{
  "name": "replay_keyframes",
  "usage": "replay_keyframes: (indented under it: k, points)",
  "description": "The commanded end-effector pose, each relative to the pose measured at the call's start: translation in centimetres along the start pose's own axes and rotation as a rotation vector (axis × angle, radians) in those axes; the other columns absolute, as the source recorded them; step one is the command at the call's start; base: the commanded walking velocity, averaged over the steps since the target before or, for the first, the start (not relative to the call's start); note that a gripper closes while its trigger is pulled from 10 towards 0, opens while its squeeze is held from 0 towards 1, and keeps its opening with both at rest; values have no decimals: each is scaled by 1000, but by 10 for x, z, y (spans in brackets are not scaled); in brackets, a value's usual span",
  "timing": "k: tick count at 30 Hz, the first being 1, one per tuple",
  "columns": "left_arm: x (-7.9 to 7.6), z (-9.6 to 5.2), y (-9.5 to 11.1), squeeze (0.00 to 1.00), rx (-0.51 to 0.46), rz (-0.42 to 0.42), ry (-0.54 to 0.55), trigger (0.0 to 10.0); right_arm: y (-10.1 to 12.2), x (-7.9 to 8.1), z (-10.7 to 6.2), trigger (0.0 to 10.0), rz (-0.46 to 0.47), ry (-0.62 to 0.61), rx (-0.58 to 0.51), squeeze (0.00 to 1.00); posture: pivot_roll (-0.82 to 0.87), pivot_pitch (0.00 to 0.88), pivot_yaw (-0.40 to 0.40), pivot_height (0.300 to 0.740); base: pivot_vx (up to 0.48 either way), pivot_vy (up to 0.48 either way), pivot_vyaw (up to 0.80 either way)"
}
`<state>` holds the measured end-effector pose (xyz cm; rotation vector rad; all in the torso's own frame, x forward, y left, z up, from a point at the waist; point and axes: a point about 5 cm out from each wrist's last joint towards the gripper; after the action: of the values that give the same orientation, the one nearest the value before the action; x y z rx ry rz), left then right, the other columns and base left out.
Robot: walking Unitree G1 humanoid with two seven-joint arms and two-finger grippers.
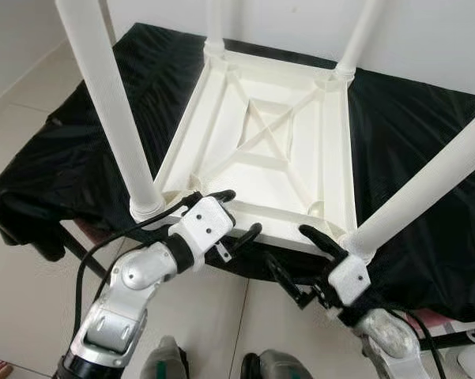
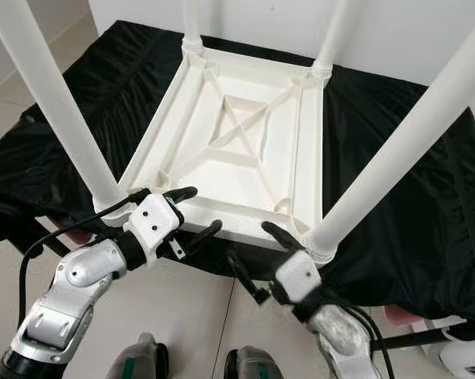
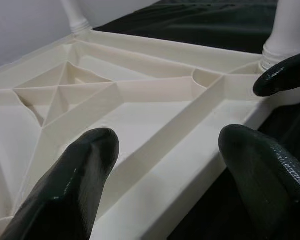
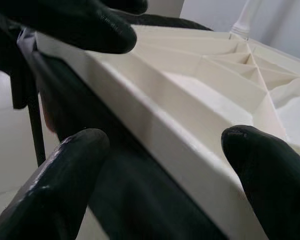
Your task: Building children table
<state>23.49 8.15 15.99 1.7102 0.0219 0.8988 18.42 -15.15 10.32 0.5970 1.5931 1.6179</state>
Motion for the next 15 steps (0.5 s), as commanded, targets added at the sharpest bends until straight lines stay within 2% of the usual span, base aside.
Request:
replay_keyframes:
  k: [1,8,15]
  points:
    - [-3,3,-4,0,8,11,-39,10000,-1,0,-6,10000,-21,7,-1,0,25,129,-18,740,0,0,0]
    - [-3,7,-7,0,12,51,-106,10000,2,3,-11,10000,-53,14,-21,0,5,123,-5,740,0,0,0]
    - [-15,18,-9,0,-1,96,-246,10000,3,7,-16,10000,-67,7,-49,0,-23,121,19,740,0,0,0]
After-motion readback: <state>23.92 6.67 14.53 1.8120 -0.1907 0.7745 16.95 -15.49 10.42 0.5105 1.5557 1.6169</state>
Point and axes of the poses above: a point about 5 cm out from each wrist's last joint towards the gripper, its own z axis pointing out of the wrist towards the gripper, its own y axis along the axis of the wrist's last joint, x = y × z, and after that the axes turned 10 degrees about z, right-handed
